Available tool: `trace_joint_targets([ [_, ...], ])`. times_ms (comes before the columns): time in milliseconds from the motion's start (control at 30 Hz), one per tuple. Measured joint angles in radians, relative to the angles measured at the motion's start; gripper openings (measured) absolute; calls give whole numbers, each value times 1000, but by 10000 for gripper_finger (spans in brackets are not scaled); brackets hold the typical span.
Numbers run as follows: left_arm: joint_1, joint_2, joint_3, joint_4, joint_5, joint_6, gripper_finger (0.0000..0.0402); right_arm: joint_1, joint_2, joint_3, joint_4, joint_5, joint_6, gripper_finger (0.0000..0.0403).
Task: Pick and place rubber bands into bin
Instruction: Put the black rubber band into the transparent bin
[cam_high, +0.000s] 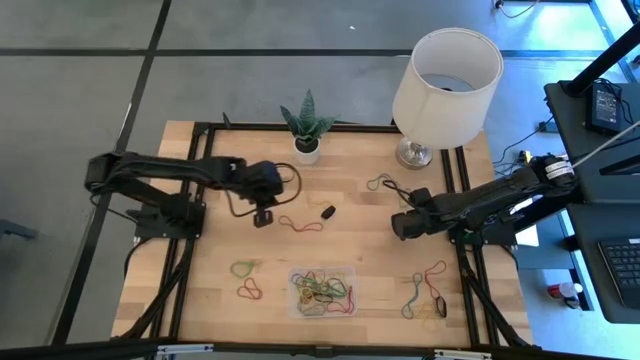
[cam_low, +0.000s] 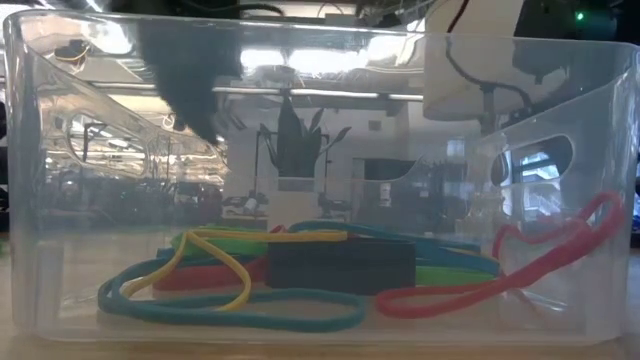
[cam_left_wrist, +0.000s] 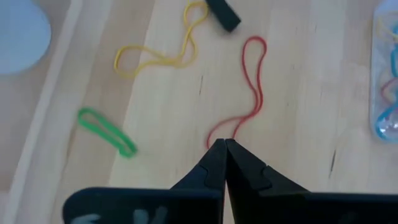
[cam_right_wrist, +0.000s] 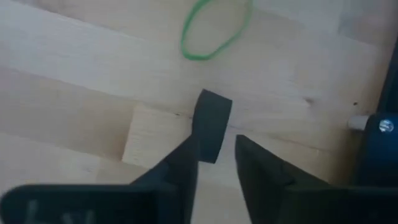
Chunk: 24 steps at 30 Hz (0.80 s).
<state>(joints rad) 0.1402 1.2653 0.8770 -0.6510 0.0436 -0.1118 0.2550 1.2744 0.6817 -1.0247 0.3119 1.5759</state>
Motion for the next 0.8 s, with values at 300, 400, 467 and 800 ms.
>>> trace_joint_targets([
  [300,0,-174,-144,11,-9,-42,2,0,88,-1,35,0,18,198],
  [400,0,-204,-159,14,-9,-43,2,0,133,-1,61,0,18,207],
  [467,0,-219,-167,15,-9,-43,2,-2,169,-1,73,0,18,208],
  [800,-1,-234,-172,20,-16,-43,2,-12,267,0,157,-22,25,49],
])
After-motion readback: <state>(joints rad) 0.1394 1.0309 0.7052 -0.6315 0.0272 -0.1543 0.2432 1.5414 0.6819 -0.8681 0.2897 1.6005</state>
